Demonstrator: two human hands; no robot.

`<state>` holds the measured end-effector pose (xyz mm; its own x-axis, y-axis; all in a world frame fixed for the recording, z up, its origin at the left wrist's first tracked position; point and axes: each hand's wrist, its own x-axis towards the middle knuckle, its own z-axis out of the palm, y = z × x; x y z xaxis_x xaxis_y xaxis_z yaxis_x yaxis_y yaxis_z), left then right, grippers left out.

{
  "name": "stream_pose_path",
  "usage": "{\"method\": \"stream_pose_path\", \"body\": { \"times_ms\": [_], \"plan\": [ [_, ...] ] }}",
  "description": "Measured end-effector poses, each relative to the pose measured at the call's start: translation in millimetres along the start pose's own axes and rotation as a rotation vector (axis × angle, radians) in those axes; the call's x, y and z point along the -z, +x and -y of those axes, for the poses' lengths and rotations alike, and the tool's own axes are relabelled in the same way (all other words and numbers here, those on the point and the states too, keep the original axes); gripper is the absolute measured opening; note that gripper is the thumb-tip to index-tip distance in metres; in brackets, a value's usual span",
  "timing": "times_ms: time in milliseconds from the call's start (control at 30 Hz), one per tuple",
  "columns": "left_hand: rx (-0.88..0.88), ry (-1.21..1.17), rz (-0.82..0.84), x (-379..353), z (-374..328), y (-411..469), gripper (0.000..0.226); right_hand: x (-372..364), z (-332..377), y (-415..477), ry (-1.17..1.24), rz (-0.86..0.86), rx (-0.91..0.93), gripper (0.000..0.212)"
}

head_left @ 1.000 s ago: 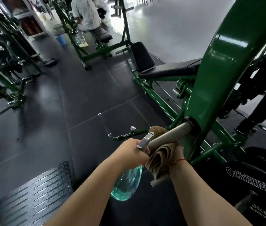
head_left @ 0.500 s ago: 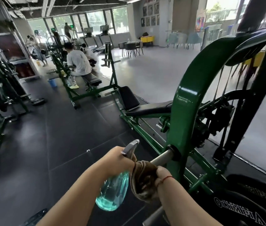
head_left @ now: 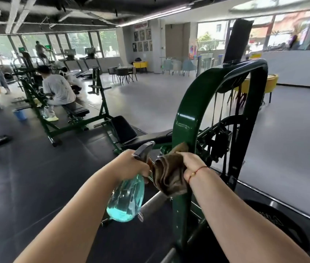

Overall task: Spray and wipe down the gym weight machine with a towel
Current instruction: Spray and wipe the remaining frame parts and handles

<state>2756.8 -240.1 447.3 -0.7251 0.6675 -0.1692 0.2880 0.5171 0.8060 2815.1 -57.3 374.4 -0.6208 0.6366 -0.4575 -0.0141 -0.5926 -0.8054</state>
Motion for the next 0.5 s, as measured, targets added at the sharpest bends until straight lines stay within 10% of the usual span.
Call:
{"method": "stream_pose_path", "body": {
  "times_ms": [167, 500],
  "plan": [
    [-0.076, 0.031, 0.014, -6.1, -19.7, 14.1, 0.007, 11.5, 71.2, -26.4, -0.037, 0.088, 0.096, 0.010],
    [-0.126, 0.015, -0.086, -32.6, -89.7, 47.8, 0.011, 38.5, 182.2, -17.5, 0.072, 0.203, 0.358, 0.034]
  ]
}}
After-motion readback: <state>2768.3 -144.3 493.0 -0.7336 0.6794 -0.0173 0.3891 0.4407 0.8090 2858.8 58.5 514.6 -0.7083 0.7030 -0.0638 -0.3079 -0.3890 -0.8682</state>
